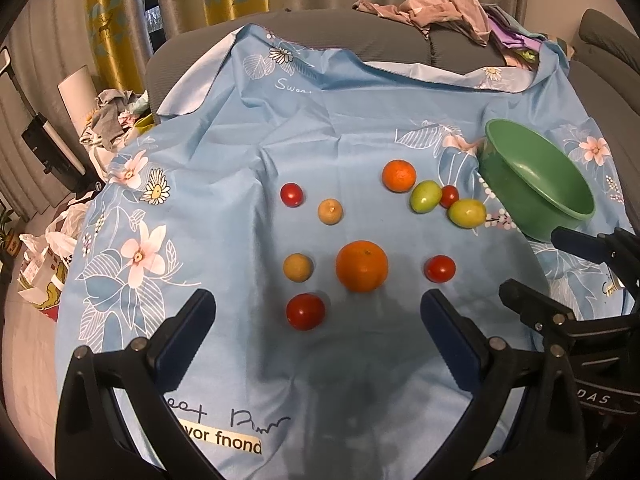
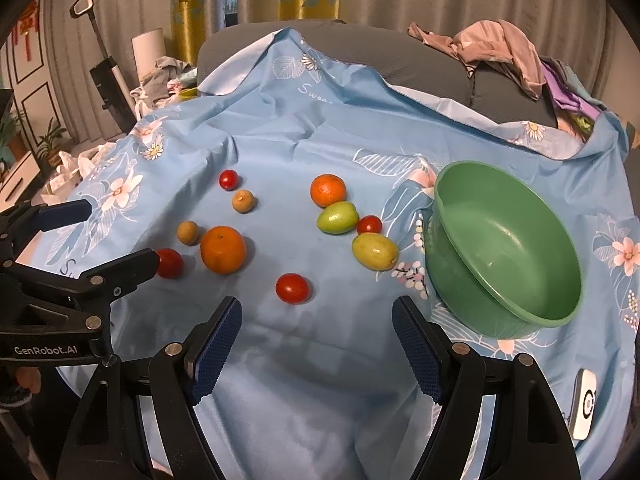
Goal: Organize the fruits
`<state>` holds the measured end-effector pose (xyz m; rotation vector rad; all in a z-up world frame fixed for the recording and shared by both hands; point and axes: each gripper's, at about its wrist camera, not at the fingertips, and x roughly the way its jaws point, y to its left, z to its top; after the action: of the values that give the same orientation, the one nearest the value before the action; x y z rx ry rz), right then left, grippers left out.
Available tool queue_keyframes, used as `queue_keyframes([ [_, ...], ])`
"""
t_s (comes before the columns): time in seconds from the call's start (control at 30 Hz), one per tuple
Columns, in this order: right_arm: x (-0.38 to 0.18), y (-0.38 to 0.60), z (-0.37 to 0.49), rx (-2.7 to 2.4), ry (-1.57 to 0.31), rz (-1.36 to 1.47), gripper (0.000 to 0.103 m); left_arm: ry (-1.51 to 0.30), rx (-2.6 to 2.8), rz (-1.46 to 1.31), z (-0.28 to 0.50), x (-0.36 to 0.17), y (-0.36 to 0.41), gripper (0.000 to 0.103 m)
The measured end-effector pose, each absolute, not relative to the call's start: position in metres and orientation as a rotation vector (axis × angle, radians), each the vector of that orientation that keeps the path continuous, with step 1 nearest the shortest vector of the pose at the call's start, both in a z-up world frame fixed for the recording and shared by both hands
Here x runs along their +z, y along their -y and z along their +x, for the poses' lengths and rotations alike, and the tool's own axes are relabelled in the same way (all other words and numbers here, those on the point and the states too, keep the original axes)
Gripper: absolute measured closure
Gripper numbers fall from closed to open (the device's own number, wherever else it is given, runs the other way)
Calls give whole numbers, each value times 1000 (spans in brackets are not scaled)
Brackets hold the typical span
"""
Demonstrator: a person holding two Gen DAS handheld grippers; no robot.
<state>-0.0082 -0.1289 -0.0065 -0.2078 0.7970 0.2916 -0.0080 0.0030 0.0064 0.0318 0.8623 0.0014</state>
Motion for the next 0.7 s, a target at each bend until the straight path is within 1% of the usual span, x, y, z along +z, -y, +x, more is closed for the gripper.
queue_keyframes([
  [0.7, -3, 131, -11, 292, -789, -208, 25, -856, 1, 36, -11, 9, 0, 0],
])
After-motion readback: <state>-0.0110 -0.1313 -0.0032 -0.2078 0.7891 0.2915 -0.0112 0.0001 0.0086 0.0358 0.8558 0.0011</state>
